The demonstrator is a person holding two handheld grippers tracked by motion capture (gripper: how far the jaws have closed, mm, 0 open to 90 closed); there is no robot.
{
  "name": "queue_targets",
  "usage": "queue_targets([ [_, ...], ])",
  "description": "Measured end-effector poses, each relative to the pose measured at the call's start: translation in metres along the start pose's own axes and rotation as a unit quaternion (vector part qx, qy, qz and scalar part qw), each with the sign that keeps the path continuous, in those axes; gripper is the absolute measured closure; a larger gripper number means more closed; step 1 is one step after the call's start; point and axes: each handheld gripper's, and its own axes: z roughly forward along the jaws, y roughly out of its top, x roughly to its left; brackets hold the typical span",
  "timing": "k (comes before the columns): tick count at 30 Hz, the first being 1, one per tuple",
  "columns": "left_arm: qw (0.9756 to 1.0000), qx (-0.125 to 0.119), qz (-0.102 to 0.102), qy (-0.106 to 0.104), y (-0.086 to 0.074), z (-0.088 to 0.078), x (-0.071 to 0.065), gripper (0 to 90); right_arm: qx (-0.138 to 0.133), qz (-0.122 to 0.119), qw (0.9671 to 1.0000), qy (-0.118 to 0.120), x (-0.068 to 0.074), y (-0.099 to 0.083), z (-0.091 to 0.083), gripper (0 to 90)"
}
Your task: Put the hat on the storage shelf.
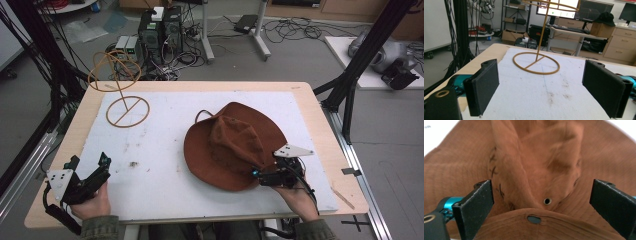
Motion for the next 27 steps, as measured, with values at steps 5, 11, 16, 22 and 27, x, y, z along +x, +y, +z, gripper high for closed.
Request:
queue_targets([
  [5,1.0000,0.002,-0.005,0.001,0.000,0.000,0.001,14.3,0.071,0.022,0.9972,0.002,-0.006,0.008,0.023,5.8],
  [11,0.9999,0.003,-0.012,0.002,-0.001,0.001,0.003,14.3,0.150,0.045,0.9874,0.023,-0.011,0.019,0.041,35.8],
  [16,0.9999,0.005,-0.016,0.001,-0.001,0.001,0.004,14.4,0.146,0.086,0.9850,0.034,-0.011,0.020,0.035,77.9],
  [22,0.9998,0.005,-0.017,0.000,-0.002,0.001,0.004,14.4,0.115,0.059,0.9916,-0.010,0.002,0.017,0.029,87.5],
  [27,0.9998,0.005,-0.020,0.000,-0.002,0.001,0.004,14.4,0.101,0.062,0.9930,-0.004,0.000,0.014,0.026,87.6],
])
